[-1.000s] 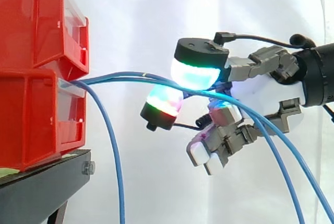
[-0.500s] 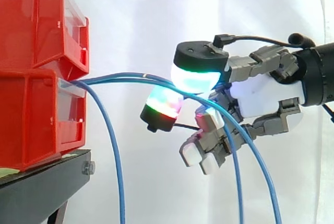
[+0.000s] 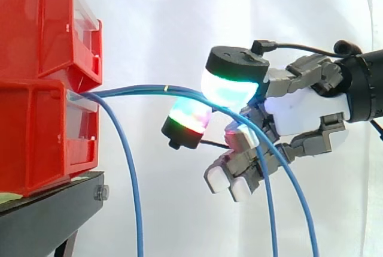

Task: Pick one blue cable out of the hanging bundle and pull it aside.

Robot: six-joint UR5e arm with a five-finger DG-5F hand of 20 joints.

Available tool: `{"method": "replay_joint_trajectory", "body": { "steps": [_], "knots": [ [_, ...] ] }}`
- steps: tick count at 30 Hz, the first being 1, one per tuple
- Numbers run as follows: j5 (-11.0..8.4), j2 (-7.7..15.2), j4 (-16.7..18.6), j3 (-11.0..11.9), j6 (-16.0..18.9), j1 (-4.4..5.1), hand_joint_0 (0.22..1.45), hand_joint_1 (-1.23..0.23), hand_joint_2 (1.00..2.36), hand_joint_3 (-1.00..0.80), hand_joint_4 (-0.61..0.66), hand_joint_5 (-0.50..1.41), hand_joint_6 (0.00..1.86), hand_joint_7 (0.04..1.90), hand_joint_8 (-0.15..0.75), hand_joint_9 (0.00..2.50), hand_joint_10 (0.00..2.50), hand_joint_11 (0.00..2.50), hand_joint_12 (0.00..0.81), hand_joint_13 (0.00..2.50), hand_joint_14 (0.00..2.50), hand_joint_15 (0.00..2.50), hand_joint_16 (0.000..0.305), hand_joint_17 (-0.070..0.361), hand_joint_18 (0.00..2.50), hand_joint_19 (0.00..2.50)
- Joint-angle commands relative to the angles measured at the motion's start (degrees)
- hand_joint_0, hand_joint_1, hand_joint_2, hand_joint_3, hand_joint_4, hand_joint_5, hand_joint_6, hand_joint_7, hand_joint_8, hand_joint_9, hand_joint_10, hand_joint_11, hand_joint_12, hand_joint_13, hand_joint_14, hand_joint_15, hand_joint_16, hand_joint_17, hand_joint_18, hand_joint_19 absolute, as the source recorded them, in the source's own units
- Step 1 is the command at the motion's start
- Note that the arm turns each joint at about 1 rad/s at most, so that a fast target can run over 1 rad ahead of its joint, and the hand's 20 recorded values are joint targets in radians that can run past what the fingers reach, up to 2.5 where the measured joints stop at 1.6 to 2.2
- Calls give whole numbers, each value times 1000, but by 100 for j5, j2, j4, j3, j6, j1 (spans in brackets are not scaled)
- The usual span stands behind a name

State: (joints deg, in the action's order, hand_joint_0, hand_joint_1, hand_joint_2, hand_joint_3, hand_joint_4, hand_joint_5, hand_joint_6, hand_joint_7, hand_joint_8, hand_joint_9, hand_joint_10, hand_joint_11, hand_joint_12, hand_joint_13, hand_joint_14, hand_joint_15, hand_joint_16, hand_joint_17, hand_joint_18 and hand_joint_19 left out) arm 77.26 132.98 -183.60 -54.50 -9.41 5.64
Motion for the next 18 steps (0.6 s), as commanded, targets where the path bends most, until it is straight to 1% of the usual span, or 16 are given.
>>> {"method": "replay_joint_trajectory", "body": {
  "steps": [1,4,5,9,12,15,16,18],
  "knots": [
    [0,0,0,0,0,-2,566,-683,1000,-500,-90,-59,885,942,193,1372,23,601,240,905,21,472,42,95,767,553],
    [0,0,26,0,0,-2,561,-632,1006,-431,-81,-53,865,885,185,1392,22,598,242,916,20,478,43,96,766,567],
    [-9,0,26,9,0,-2,560,-607,1009,-403,-71,-53,848,909,182,1395,21,589,243,916,19,472,43,97,764,568],
    [-9,0,26,0,0,7,547,-587,1016,-306,-52,-50,831,923,180,1409,24,573,245,916,20,480,44,100,753,584],
    [-9,0,26,9,0,7,551,-567,1018,-256,-7,-55,814,975,198,1361,24,596,254,904,21,482,46,102,747,590],
    [-9,0,18,0,0,-2,552,-554,1018,-231,19,-64,818,976,224,1334,22,607,262,889,21,488,47,105,739,602],
    [0,0,26,0,0,7,554,-553,1017,-223,29,-63,818,964,234,1340,21,608,270,898,19,480,49,109,755,583],
    [0,0,26,27,9,-11,562,-558,1014,-211,33,-61,816,961,253,1345,20,586,291,917,18,472,53,120,789,558]
  ]
}}
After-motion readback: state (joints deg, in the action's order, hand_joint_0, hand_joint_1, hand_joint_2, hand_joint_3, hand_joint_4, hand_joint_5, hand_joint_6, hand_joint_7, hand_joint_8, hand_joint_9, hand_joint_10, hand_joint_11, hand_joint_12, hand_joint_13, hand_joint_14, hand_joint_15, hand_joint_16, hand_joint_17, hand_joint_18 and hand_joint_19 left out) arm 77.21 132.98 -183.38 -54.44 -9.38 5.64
